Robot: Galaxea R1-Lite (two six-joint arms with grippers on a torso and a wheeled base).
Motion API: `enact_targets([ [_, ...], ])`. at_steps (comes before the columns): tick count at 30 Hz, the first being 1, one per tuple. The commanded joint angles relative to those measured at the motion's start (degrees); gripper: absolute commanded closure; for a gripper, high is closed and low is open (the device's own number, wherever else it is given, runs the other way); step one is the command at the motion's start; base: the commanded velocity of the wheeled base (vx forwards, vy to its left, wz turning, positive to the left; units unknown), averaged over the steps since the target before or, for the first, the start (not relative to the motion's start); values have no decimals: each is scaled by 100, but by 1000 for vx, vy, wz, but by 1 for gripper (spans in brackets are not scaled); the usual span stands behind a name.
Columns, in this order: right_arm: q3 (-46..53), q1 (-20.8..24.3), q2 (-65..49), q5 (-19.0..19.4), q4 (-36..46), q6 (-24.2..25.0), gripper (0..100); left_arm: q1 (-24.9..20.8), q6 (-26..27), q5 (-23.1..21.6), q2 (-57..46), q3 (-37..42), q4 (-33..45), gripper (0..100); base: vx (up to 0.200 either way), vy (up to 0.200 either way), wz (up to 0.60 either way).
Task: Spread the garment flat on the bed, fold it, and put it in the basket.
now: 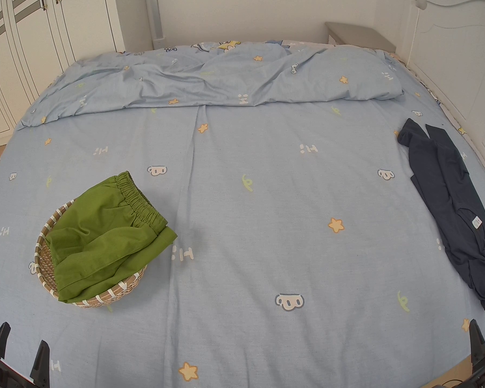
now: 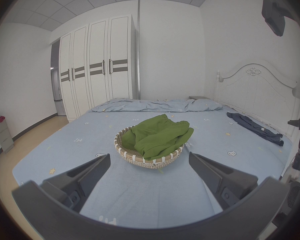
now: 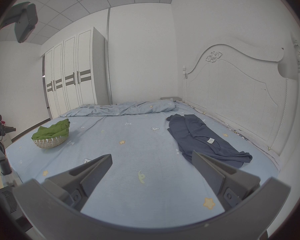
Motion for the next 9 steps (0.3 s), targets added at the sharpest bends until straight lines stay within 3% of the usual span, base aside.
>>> enact_targets([
  [1, 99, -2, -53, 1, -12, -2, 0, 4, 0, 2, -74, 101, 0, 0, 0, 0, 0],
  [9, 99, -11, -44, 10, -29, -11, 0, 4, -9, 2, -74, 101, 0, 0, 0, 0, 0],
])
